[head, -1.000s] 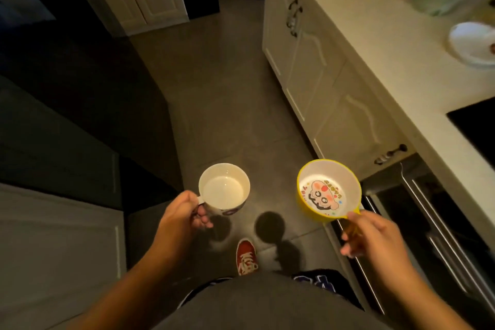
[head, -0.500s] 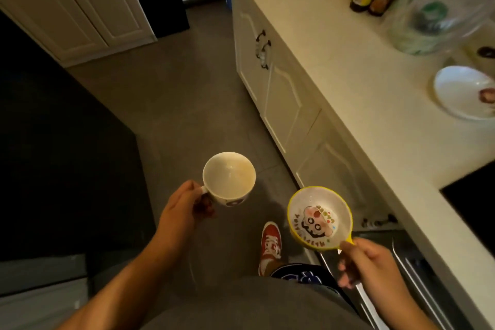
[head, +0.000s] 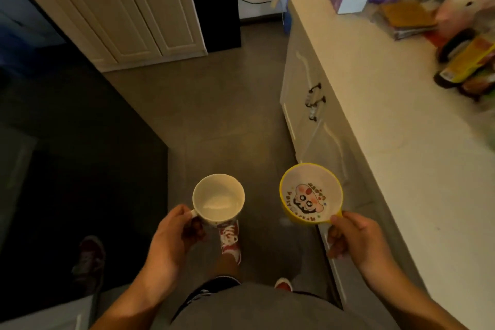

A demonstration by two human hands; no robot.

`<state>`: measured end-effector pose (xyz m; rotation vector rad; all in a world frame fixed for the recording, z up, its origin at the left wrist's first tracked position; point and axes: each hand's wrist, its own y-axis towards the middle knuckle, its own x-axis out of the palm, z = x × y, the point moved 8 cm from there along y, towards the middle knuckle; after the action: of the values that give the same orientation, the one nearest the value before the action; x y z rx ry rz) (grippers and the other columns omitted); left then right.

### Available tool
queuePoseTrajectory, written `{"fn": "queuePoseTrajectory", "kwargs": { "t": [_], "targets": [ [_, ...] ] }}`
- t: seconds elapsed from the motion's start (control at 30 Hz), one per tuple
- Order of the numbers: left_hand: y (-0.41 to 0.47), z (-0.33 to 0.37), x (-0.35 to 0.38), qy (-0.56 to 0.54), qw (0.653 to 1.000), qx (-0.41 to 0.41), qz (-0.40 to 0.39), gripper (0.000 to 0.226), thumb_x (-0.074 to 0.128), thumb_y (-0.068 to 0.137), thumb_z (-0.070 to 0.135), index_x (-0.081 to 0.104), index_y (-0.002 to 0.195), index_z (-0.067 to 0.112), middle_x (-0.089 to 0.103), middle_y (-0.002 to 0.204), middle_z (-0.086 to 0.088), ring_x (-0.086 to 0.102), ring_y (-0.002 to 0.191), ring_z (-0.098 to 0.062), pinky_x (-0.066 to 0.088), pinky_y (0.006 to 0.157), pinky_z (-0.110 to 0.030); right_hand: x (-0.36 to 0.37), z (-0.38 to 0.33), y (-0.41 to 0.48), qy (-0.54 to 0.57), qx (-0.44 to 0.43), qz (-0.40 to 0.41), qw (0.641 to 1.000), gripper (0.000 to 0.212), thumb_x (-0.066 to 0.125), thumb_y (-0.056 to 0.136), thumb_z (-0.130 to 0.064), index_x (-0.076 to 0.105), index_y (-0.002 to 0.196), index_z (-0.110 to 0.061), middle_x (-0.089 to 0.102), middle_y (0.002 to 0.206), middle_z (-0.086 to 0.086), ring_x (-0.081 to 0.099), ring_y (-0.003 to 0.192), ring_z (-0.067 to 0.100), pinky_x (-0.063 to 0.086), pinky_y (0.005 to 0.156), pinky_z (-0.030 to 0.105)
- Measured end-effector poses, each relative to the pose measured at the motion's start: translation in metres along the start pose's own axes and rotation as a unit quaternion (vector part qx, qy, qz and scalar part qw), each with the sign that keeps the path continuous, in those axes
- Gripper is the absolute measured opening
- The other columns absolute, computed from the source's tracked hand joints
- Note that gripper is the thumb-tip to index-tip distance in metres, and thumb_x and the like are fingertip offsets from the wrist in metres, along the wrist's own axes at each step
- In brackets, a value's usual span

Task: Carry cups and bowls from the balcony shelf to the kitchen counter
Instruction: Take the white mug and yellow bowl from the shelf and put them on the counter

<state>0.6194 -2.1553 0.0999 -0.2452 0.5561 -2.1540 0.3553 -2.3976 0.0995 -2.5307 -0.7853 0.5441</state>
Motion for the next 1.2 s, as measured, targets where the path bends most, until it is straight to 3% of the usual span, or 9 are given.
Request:
{"fn": "queuePoseTrajectory", "kwargs": {
  "t": [0.1,0.27,0.43,0.7,0.93,1.03,1.13,1.2],
  "targets": [
    [0.049,0.02,-0.017,0.046,0.999,0.011,0.005,0.041,0.042,0.099,0.02,0.061,0.063,0.023,0.057,0.063,0.001,0.055,0.066,-0.018,0.045,0.065,-0.037,0.026,-0.039,0.036,-0.001,-0.026,-0.002,1.0,0.036,0.054,0.095,-0.015,0.058,0.063,0.002,0.059,0.042,0.01,0.061,0.036,0.026,0.041,0.036,0.021],
    [0.127,0.072,-0.02,0.088,0.995,0.034,-0.011,0.038,0.039,0.101,0.014,0.057,0.067,0.011,0.059,0.06,0.003,0.057,0.06,-0.011,0.05,0.058,-0.03,0.053,-0.075,0.079,0.028,-0.002,0.03,0.999,0.037,0.053,0.095,-0.011,0.058,0.059,-0.001,0.06,0.046,0.009,0.059,0.034,0.024,0.04,0.036,0.023],
    [0.211,0.129,0.008,0.049,0.997,0.007,-0.061,0.037,0.039,0.097,0.008,0.056,0.064,0.013,0.059,0.054,0.002,0.055,0.06,-0.019,0.045,0.061,-0.037,0.053,-0.095,0.109,0.033,0.022,0.091,0.995,0.038,0.056,0.093,-0.015,0.06,0.057,-0.006,0.064,0.05,0.012,0.06,0.037,0.028,0.043,0.04,0.027],
    [0.297,0.173,0.111,0.068,0.983,-0.028,-0.167,0.05,0.042,0.094,0.008,0.061,0.051,0.025,0.061,0.056,-0.001,0.057,0.059,-0.022,0.049,0.059,-0.038,0.006,-0.088,0.138,0.081,0.085,0.178,0.977,0.035,0.055,0.095,-0.018,0.061,0.065,0.001,0.066,0.053,0.016,0.063,0.04,0.034,0.047,0.041,0.029],
    [0.352,0.218,0.237,0.128,0.964,-0.001,-0.234,0.028,0.041,0.094,0.003,0.051,0.068,0.006,0.059,0.055,-0.004,0.058,0.052,-0.017,0.048,0.053,-0.031,-0.057,-0.112,0.194,0.135,0.072,0.259,0.954,0.038,0.056,0.093,-0.011,0.06,0.058,0.002,0.063,0.051,0.017,0.061,0.038,0.035,0.045,0.037,0.03],
    [0.362,0.242,0.284,0.179,0.946,0.027,-0.269,0.03,0.04,0.097,0.005,0.053,0.07,0.007,0.063,0.059,-0.003,0.059,0.059,-0.019,0.046,0.058,-0.031,-0.083,-0.124,0.219,0.146,0.068,0.281,0.946,0.039,0.057,0.093,-0.011,0.06,0.055,0.0,0.063,0.049,0.015,0.062,0.038,0.035,0.046,0.041,0.03],
    [0.37,0.258,0.324,0.236,0.923,0.05,-0.299,0.028,0.041,0.099,0.012,0.06,0.08,0.006,0.07,0.082,-0.01,0.063,0.08,-0.023,0.045,0.071,-0.033,-0.105,-0.137,0.239,0.154,0.069,0.295,0.941,0.04,0.057,0.092,-0.014,0.061,0.055,-0.001,0.062,0.051,0.019,0.062,0.039,0.034,0.048,0.048,0.037],
    [0.375,0.264,0.346,0.255,0.913,0.051,-0.316,0.028,0.041,0.1,0.016,0.063,0.084,0.008,0.07,0.092,-0.01,0.061,0.089,-0.022,0.044,0.076,-0.034,-0.117,-0.143,0.247,0.151,0.063,0.305,0.938,0.039,0.057,0.093,-0.017,0.063,0.056,-0.005,0.064,0.053,0.019,0.063,0.04,0.035,0.048,0.046,0.035]
  ]
}}
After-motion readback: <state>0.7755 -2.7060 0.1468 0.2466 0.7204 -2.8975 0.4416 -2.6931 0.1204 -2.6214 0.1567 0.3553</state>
